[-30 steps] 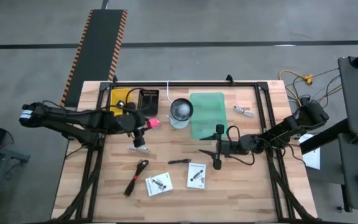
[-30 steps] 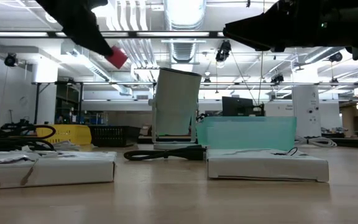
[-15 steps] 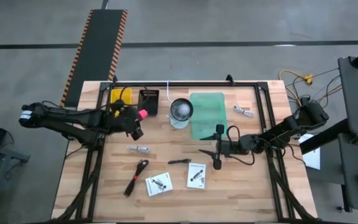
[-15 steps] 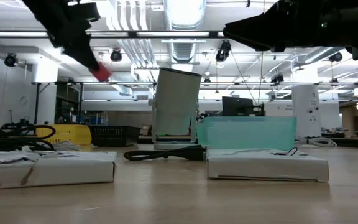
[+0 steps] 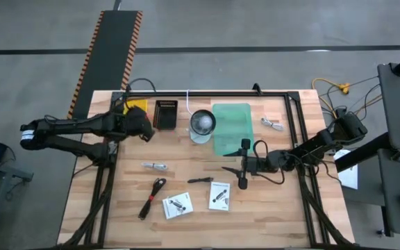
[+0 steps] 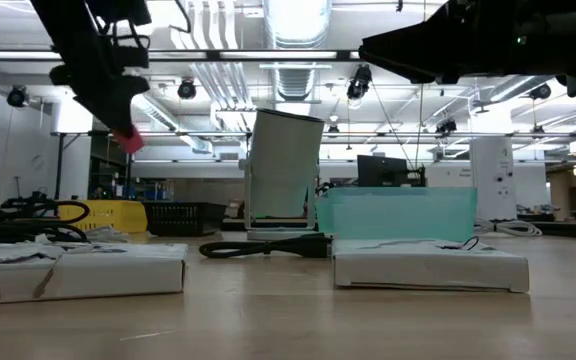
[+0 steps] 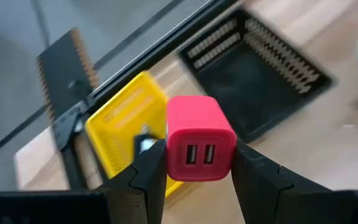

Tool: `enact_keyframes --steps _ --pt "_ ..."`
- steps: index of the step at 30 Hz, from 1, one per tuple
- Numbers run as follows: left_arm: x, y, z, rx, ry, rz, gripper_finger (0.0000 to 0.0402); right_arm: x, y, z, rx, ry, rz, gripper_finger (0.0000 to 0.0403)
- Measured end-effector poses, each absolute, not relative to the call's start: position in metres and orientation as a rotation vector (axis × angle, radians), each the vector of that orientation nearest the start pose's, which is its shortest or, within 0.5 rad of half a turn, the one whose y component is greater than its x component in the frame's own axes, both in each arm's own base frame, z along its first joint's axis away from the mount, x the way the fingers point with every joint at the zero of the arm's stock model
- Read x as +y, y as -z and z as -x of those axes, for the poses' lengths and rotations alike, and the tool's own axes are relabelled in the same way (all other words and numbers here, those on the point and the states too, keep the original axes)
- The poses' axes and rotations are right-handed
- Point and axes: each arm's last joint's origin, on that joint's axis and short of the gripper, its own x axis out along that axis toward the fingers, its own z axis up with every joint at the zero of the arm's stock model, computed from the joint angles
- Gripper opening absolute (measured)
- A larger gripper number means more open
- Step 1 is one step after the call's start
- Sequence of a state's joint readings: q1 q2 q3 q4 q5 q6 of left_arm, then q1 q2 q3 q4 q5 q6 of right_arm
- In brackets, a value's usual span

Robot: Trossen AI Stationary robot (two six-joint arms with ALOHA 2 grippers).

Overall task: Pick and place items into bin
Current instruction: Put the pink charger adapter into the yellow bin

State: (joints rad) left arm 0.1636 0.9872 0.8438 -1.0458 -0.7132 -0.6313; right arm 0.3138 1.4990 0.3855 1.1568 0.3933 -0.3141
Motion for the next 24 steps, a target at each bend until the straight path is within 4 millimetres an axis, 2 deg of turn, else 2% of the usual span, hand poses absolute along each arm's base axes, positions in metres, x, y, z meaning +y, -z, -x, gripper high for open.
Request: enact_keyframes --steps 15,24 --pt "0.073 -0.244 -0.137 1.005 -1.234 0.307 0.0132 0.069 -0.177 -0.248 -0.027 0.085 0.302 0.0194" --pt "0.093 -0.235 -0.147 1.094 -1.137 0.334 0.0132 0.069 -0.177 -0.248 -0.026 0.085 0.307 0.0194"
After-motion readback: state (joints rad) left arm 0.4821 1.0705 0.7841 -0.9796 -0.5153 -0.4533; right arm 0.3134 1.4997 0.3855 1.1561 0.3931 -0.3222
